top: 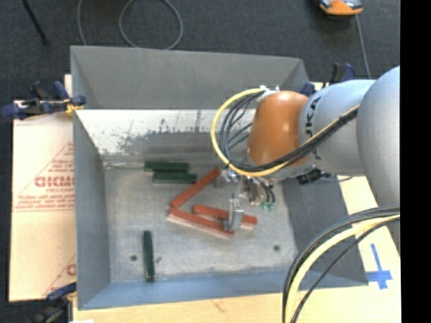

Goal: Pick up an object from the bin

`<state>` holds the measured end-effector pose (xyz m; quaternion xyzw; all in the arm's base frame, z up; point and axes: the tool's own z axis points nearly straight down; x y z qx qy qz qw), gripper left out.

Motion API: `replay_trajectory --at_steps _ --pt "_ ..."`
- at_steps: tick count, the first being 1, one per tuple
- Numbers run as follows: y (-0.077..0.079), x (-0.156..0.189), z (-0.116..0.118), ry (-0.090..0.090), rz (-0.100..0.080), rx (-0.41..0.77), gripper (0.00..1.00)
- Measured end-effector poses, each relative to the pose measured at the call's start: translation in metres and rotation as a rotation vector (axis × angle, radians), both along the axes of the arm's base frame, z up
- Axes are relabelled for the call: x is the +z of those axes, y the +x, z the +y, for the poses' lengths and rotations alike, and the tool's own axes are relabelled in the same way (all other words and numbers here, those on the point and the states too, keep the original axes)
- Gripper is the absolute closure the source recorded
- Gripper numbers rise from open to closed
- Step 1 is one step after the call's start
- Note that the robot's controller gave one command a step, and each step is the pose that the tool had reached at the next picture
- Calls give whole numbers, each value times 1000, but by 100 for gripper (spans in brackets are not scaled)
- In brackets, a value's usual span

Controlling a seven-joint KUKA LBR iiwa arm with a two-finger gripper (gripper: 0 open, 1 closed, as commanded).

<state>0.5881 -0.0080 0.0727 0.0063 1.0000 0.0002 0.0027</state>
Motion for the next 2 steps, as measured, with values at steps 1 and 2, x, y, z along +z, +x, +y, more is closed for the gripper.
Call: replay_trajectory --at_steps 1,2 --pt "2 2 0 0 -7 0 100" --pt "26 187 -9 0 -9 -38 100"
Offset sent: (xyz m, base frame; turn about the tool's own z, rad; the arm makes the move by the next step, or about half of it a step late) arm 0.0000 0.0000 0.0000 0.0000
